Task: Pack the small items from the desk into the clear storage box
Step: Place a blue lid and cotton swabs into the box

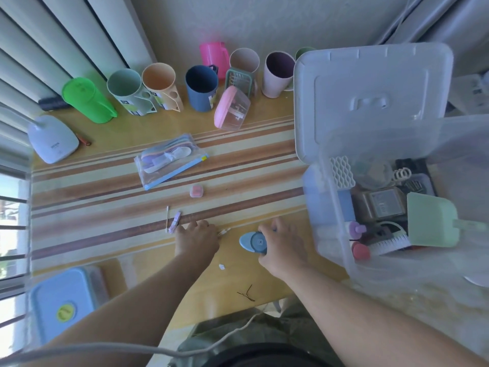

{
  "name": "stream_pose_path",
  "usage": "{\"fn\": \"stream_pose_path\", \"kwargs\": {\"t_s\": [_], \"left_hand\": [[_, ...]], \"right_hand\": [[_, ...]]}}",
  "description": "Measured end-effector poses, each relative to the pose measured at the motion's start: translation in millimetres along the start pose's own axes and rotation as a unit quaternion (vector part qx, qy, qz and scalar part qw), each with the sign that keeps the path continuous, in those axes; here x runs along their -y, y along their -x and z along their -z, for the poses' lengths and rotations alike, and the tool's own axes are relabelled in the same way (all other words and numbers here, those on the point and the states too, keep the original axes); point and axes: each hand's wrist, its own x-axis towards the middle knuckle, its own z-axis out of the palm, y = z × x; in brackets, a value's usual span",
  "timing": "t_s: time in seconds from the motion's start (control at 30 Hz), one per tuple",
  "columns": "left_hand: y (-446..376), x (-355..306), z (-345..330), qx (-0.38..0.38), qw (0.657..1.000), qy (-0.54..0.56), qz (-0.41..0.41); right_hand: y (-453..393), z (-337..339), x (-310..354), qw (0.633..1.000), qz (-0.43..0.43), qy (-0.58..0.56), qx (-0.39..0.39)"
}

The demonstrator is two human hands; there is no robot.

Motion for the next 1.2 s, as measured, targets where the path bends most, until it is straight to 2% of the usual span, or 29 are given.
{"fn": "stream_pose_path", "kwargs": {"t_s": [0.13,0.27,0.37,0.43,0.57,0.7,0.8,0.87,0.97,1.07,1.2], "left_hand": [[5,-1,6,-0.011,0.996,0.085,0.034],[14,12,44,-0.091,0.956,0.273,0.062],[24,16,91,-0.126,0.933,0.337,0.021],[31,4,127,-0.152,0.91,0.386,-0.022],[49,-47,187,-0.214,0.832,0.509,-0.062],[70,-107,219,-0.252,0.801,0.531,-0.112],[77,-159,231,-0.218,0.819,0.512,-0.137],[78,-191,235,-0.205,0.835,0.491,-0.143],[74,-232,239,-0.192,0.853,0.462,-0.148],[68,-263,243,-0.179,0.873,0.429,-0.149],[54,-288,241,-0.168,0.89,0.4,-0.139]], "right_hand": [[3,13,7,0.999,0.03,-0.01,-0.015],[14,61,34,0.989,0.122,-0.008,-0.088],[41,115,38,0.959,0.206,-0.047,-0.189],[57,154,21,0.942,0.227,-0.066,-0.239],[66,210,-68,0.943,0.18,-0.061,-0.275],[51,221,-204,0.97,0.05,-0.005,-0.237],[36,223,-294,0.981,-0.072,0.017,-0.18],[23,222,-331,0.982,-0.12,0.024,-0.145],[-3,221,-359,0.984,-0.133,0.019,-0.118],[-27,215,-375,0.982,-0.135,0.079,-0.102],[-47,209,-378,0.982,-0.086,0.128,-0.105]]}}
